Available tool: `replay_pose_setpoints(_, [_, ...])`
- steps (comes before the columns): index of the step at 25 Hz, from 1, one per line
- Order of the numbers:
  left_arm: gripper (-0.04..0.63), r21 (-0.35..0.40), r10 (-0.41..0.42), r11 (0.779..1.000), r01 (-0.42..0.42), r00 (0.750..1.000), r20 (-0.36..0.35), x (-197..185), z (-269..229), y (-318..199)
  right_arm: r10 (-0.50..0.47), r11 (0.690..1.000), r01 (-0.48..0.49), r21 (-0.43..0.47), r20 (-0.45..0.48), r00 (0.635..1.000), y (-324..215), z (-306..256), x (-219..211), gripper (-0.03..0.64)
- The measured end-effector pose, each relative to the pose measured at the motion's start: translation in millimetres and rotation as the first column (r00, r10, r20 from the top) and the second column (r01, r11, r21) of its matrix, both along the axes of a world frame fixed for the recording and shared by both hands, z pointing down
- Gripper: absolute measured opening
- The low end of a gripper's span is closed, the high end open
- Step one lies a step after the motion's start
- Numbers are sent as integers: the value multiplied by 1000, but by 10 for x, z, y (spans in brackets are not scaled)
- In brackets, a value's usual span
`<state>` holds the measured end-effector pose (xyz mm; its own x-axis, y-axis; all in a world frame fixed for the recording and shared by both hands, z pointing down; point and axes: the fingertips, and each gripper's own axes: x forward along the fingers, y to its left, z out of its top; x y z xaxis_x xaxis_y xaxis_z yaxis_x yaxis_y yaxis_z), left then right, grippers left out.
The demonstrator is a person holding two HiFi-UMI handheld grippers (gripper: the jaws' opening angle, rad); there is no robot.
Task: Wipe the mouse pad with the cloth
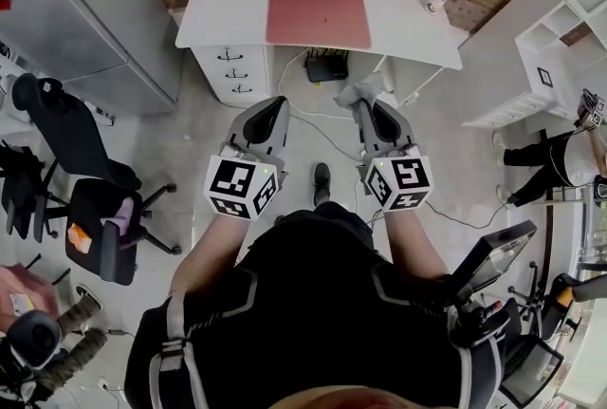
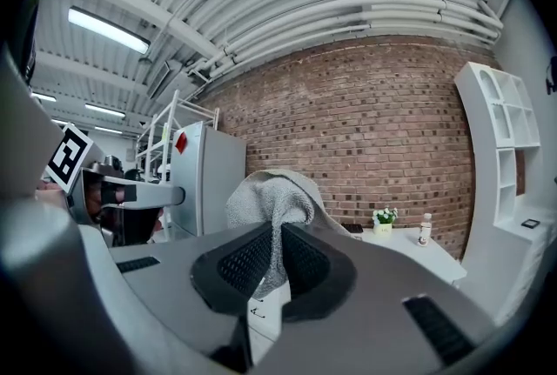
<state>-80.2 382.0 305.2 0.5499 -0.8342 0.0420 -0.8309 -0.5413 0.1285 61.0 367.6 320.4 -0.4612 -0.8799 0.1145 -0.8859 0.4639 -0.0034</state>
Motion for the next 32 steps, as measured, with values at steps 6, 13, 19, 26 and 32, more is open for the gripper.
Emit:
replay_pose_setpoints(6, [0, -10, -26, 1000, 26, 999, 20, 57, 39, -427, -20, 1000, 20, -10, 7, 1000, -474, 72, 72, 34])
replay_pose_setpoints(13, [0, -28, -49, 998, 50, 998, 29, 221, 15, -1062, -51, 999, 52, -7, 11, 999, -1109, 18, 207, 34])
replay_pose_setpoints(19, [0, -42, -54, 998, 56, 997, 46, 459, 49, -1527, -57, 998, 57, -24, 30, 998, -1564, 73, 485, 34])
replay_pose_setpoints(26, [0, -54, -62, 996, 66, 995, 76, 771, 96, -2014, -67, 996, 70, -49, 56, 996, -2020, 190, 802, 34])
replay_pose_setpoints(32, [0, -69, -92, 993, 99, 991, 98, 936, 151, -2364, -91, 994, 94, -56, 63, 994, -2388, 237, 1025, 34])
